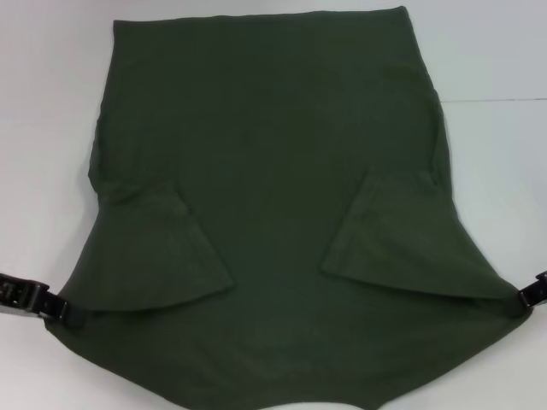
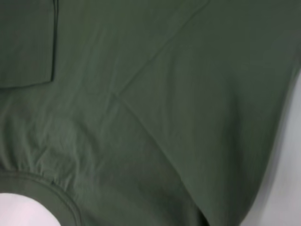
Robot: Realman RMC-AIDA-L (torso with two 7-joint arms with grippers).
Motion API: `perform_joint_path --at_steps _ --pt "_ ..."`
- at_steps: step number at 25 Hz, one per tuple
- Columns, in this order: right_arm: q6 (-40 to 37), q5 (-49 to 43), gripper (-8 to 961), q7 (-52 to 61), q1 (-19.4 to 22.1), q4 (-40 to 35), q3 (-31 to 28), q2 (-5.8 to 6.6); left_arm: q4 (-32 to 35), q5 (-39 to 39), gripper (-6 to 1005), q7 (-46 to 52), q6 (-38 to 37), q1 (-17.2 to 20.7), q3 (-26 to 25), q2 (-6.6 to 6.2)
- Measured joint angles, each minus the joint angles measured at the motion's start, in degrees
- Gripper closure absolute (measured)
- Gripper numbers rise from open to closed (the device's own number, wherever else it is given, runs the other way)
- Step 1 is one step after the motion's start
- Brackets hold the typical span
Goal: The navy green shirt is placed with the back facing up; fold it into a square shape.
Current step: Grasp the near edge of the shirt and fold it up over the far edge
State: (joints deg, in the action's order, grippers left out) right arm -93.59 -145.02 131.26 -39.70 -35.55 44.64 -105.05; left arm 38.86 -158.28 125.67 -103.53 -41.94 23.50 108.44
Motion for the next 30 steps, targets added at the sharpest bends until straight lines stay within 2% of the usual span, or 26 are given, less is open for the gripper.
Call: perform_joint_path --at_steps 7,15,23,30 --pt "-1.3 0.0 908 -1.4 1.1 -0.6 -0.9 0.54 0.7 0.0 983 -1.4 -3.6 0.1 -0.2 -0.20" --pt "-3.8 0.1 908 -1.4 3.5 -4.9 -3.2 0.24 1.7 -0.3 983 -2.2 -7.3 0.2 -0.1 -0.45" --pt "-4.7 0.1 908 -2.6 5.0 -5.3 -4.9 0.40 1.7 -0.2 983 -2.9 -9.5 0.0 0.0 -0.50" --pt "-4.1 0.5 908 -4.2 4.3 -5.3 -12.1 0.32 1.7 4.0 983 -2.8 -7.1 -0.1 -1.9 -0.80"
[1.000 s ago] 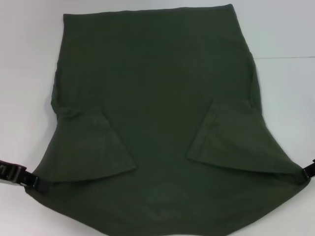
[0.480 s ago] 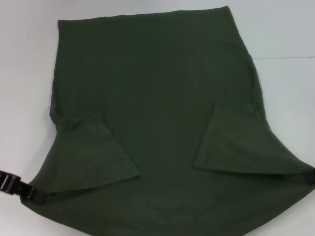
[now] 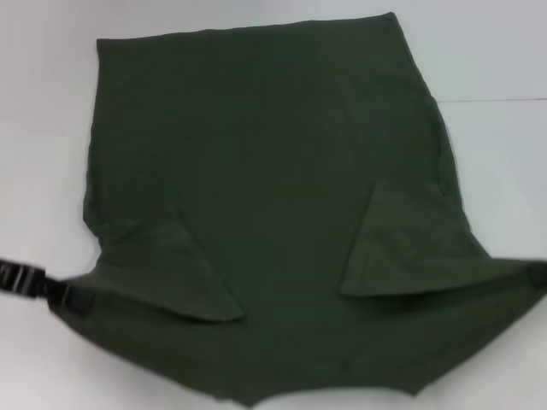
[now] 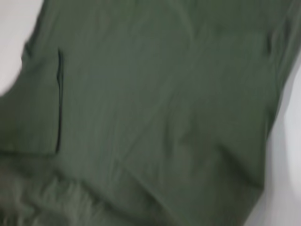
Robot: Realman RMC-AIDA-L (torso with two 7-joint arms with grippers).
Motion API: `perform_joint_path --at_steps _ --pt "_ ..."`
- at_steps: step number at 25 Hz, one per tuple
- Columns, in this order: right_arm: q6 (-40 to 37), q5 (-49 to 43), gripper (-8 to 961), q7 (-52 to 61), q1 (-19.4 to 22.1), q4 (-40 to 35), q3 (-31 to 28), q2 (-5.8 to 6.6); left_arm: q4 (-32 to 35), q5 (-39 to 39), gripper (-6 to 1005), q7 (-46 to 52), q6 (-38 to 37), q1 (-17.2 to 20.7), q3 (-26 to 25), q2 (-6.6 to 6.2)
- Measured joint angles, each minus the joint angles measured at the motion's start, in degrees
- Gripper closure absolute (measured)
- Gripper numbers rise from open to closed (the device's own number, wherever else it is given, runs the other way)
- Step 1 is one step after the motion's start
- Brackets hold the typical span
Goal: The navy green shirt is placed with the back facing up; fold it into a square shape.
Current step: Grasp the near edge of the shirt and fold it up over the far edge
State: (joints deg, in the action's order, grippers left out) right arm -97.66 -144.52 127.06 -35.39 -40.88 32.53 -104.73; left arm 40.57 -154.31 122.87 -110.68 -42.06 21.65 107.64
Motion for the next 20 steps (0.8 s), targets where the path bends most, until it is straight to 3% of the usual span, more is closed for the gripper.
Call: perform_joint_path --at_steps 6,20 --pt "2.4 1.5 908 0.6 -1.6 0.0 -4.1 0.07 -0.4 3.7 983 1.5 5.5 -0.6 -2.7 -0.40" --pt "12.1 10.5 907 3.2 -4.3 0.7 -4.4 -0.65 -2.8 14.5 983 4.5 20.5 -1.8 -2.8 0.03"
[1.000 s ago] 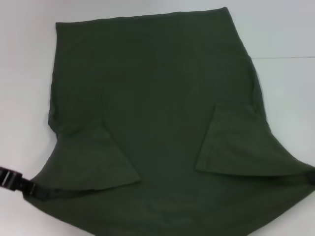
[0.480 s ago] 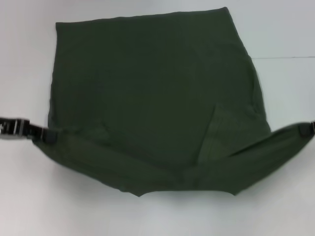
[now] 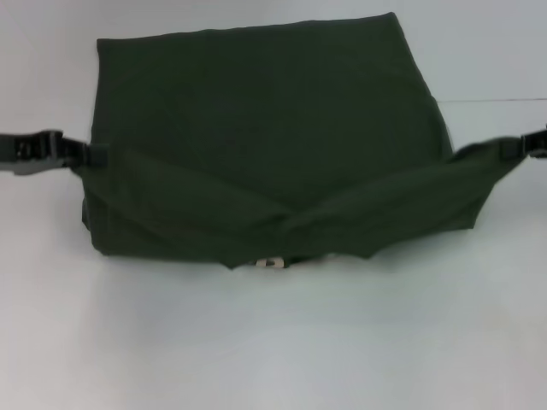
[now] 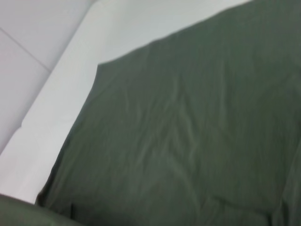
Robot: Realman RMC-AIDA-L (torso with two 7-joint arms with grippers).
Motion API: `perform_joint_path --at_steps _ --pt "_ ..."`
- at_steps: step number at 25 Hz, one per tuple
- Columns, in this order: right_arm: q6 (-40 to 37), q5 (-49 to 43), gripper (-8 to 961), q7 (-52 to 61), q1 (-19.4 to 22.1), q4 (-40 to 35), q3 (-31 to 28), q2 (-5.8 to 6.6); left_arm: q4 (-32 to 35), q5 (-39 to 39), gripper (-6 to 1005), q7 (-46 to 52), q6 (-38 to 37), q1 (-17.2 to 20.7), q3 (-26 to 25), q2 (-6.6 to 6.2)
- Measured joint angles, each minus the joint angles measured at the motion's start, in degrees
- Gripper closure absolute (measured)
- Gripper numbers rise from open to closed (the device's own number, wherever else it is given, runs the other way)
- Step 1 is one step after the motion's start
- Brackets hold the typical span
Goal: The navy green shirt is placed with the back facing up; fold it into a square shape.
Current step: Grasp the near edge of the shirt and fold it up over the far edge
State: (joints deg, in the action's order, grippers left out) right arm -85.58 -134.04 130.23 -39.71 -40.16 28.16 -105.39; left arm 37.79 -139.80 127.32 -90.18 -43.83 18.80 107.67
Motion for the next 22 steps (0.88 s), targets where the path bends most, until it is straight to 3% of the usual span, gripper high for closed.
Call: perform_joint_path --at_steps 6,19,22 --pt "6.1 3.3 907 -0.8 -0.7 0.1 0.4 -1.37 -2.4 4.4 982 -1.6 6.5 -0.2 0.1 1.33" --pt "24.6 4.9 907 -6.4 -3.5 0.9 0.7 -7.47 -4.4 11.1 982 -7.1 20.2 0.9 0.1 5.70" --pt "28.8 6.7 907 -8.7 -4.3 2.8 0.8 -8.05 -6.4 12.8 982 -9.2 23.4 0.9 0.1 6.03"
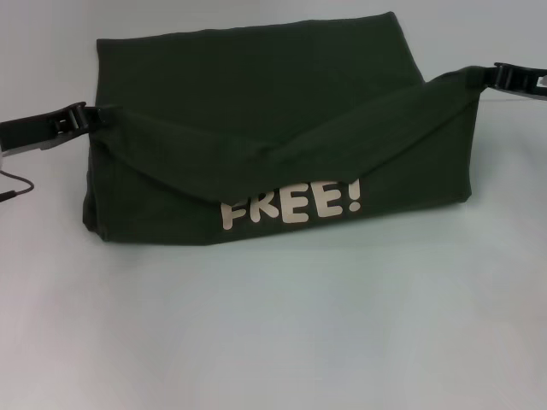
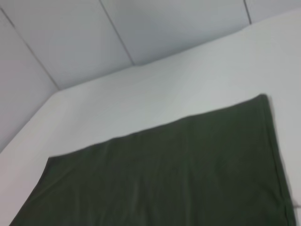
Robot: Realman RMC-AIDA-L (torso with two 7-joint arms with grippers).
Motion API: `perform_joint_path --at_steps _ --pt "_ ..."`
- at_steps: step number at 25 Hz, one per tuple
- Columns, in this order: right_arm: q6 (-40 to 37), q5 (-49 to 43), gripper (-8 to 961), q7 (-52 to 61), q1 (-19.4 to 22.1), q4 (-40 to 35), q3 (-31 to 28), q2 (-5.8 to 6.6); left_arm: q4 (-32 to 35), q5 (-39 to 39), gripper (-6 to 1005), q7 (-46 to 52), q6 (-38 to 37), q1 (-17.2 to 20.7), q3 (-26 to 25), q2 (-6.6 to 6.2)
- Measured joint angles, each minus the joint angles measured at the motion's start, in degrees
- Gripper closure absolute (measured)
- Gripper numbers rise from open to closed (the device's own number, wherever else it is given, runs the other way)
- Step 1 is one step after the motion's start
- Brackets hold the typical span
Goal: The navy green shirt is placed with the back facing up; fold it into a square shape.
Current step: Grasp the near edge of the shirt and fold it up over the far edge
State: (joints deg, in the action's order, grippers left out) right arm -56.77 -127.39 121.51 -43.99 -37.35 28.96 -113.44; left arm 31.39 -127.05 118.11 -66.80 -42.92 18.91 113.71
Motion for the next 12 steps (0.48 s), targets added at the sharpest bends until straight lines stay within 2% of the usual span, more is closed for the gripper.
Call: perform_joint_path --at_steps 2,12 --pt "2.4 1.8 907 -1.6 -0.4 1.6 0.1 -0.12 -1.2 1.1 982 -1.4 1.9 -0.1 -0.1 0.20" --pt "12.3 10.1 907 -9.6 -0.9 8.0 0.0 -1.32 -2.8 5.9 982 -8.3 10.8 -0.2 0.0 2.87"
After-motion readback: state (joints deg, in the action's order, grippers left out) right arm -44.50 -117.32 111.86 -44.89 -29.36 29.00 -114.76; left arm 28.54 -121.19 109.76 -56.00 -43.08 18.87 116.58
